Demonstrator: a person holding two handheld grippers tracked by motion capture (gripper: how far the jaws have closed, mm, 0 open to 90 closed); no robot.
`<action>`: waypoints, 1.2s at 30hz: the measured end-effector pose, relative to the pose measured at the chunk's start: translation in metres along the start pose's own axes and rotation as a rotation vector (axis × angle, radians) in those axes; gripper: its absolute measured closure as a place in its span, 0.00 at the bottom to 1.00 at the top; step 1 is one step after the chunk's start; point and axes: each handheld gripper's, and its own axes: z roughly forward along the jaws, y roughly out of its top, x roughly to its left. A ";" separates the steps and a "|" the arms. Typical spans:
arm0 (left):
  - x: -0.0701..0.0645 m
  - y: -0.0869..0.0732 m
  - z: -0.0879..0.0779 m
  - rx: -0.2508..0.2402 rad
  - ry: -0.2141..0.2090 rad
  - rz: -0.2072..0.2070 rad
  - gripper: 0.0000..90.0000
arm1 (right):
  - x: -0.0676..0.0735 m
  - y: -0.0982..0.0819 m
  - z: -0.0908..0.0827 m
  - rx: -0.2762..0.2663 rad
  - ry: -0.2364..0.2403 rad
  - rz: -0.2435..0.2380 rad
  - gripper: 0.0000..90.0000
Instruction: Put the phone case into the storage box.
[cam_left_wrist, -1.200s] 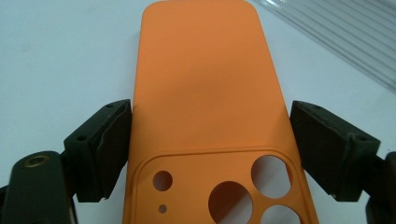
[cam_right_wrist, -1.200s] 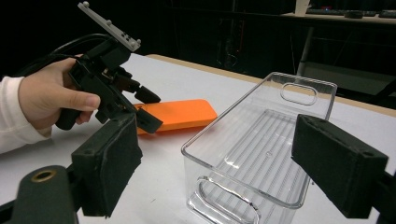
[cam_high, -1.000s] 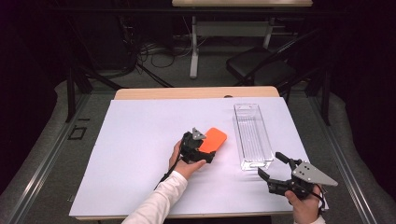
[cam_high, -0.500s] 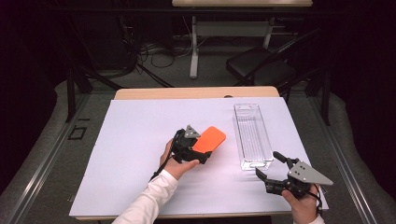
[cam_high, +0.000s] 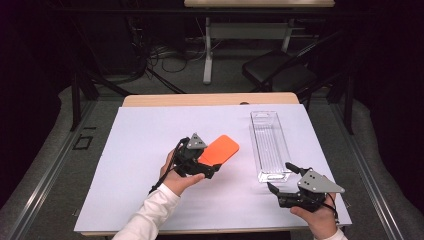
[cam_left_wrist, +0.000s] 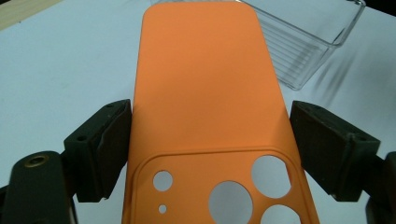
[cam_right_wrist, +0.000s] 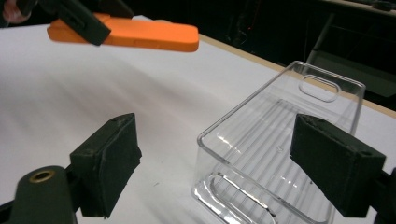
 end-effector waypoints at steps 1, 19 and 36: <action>-0.001 0.000 -0.002 -0.001 -0.005 0.002 0.18 | 0.001 0.001 0.000 0.007 0.003 -0.016 0.16; -0.013 0.003 -0.022 0.004 -0.085 0.039 0.18 | 0.017 0.017 0.012 0.017 0.017 -0.297 0.17; -0.021 -0.004 -0.021 0.035 -0.096 0.058 0.18 | 0.037 0.032 0.025 0.042 -0.006 -0.665 0.22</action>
